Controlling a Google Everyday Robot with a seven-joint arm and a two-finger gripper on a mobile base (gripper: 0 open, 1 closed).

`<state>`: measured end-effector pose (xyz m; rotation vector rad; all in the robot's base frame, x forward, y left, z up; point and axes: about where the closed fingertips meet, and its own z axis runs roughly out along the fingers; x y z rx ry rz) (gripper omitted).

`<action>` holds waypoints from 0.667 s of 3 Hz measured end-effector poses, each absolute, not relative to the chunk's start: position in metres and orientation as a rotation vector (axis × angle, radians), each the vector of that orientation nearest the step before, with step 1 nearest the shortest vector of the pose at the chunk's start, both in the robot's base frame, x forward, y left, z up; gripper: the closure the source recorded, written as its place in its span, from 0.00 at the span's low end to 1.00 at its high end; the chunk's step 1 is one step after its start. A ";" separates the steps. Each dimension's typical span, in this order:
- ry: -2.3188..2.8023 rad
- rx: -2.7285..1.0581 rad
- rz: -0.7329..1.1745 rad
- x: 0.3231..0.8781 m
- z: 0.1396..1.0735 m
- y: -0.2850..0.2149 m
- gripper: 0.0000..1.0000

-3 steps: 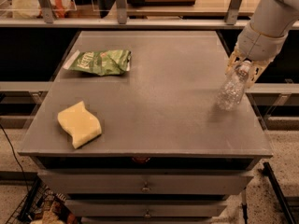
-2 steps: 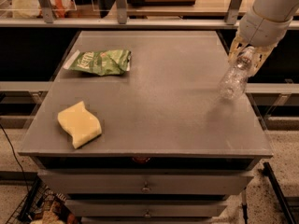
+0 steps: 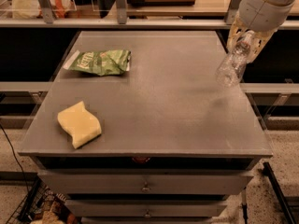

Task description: Move water bottle near green jalapeno chip bag

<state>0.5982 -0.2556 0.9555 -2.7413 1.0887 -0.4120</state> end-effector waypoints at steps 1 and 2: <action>0.975 -2.725 -0.383 0.612 0.949 -0.223 1.00; 0.790 -2.692 -0.349 0.634 0.948 -0.168 1.00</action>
Offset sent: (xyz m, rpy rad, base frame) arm 0.0542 0.1519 -0.0006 0.2071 -0.0518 0.3568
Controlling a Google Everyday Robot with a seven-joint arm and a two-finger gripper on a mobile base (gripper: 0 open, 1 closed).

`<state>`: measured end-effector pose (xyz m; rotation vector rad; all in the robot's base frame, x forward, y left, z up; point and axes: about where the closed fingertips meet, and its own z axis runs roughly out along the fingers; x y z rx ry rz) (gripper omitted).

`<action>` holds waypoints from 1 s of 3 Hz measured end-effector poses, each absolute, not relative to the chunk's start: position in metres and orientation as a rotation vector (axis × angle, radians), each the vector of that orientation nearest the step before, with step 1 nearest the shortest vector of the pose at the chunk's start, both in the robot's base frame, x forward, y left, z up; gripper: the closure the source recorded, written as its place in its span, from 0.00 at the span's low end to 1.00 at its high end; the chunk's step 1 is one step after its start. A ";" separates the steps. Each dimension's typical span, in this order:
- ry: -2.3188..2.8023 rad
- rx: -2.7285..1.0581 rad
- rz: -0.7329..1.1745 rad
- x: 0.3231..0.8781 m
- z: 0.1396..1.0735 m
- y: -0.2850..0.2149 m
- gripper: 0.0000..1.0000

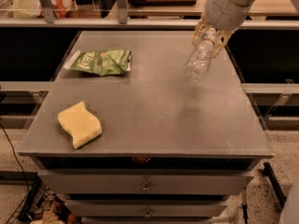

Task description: Move water bottle near green jalapeno chip bag

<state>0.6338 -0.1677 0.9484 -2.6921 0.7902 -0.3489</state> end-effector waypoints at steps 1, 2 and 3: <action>0.640 -2.656 -0.302 0.649 0.946 -0.110 1.00; 0.535 -2.625 -0.265 0.665 0.943 -0.058 1.00; 0.462 -2.617 -0.223 0.676 0.927 -0.017 1.00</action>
Offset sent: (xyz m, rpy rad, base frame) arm 0.0466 0.1676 -0.0040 0.1710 -0.0123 0.2781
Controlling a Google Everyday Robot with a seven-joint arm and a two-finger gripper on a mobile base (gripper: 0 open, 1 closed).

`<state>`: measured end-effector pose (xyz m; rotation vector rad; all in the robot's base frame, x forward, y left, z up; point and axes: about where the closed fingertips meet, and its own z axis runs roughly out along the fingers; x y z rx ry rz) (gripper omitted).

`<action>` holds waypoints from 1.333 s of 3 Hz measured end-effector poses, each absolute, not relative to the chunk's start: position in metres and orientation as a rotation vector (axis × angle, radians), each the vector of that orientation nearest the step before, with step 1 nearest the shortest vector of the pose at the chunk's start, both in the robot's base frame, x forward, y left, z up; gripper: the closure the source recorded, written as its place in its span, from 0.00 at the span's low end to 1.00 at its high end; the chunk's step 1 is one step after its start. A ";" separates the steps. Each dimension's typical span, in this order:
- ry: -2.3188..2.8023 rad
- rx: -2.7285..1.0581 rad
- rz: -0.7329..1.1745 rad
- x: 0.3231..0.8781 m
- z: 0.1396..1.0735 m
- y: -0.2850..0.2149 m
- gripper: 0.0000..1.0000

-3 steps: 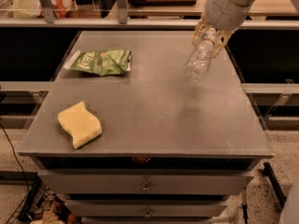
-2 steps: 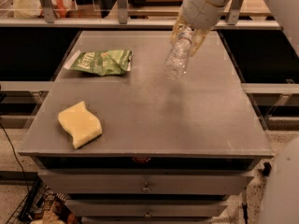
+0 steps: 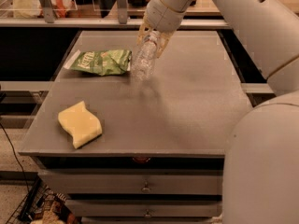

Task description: Move water bottle near green jalapeno chip bag

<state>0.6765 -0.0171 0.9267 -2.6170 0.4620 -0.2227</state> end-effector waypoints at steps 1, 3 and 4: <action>0.450 -2.629 -0.223 0.692 0.909 0.002 1.00; 0.471 -2.654 -0.237 0.713 0.888 0.010 1.00; 0.469 -2.661 -0.235 0.715 0.885 0.011 1.00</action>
Offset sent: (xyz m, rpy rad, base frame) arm 0.0431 0.0287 -0.0390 -0.0455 -0.0083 -0.0117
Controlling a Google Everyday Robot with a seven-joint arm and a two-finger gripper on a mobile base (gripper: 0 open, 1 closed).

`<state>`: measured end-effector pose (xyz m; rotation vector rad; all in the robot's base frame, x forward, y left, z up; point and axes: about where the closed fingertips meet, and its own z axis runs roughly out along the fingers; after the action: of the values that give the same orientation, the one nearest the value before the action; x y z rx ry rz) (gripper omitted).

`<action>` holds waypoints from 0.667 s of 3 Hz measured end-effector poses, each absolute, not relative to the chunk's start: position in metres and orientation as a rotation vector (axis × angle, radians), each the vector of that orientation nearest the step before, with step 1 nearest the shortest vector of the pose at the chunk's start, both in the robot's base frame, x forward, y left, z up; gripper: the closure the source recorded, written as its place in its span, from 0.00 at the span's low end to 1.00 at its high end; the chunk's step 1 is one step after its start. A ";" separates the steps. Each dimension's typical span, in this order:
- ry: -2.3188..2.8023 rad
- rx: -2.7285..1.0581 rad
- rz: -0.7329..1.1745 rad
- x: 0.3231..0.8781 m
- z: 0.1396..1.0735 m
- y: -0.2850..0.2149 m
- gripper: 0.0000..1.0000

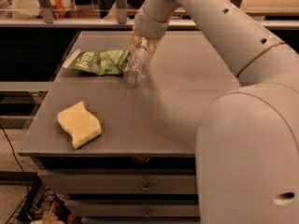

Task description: Move water bottle near green jalapeno chip bag

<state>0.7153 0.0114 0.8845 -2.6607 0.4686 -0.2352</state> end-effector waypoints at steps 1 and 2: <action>0.458 -2.671 -0.222 0.716 0.882 0.014 0.83; 0.448 -2.678 -0.213 0.716 0.880 0.015 0.61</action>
Offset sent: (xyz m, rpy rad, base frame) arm -0.0012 0.0004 0.0011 -0.0182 0.0185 0.0256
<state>0.7157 0.0148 0.8801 -2.6784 0.4484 -0.2125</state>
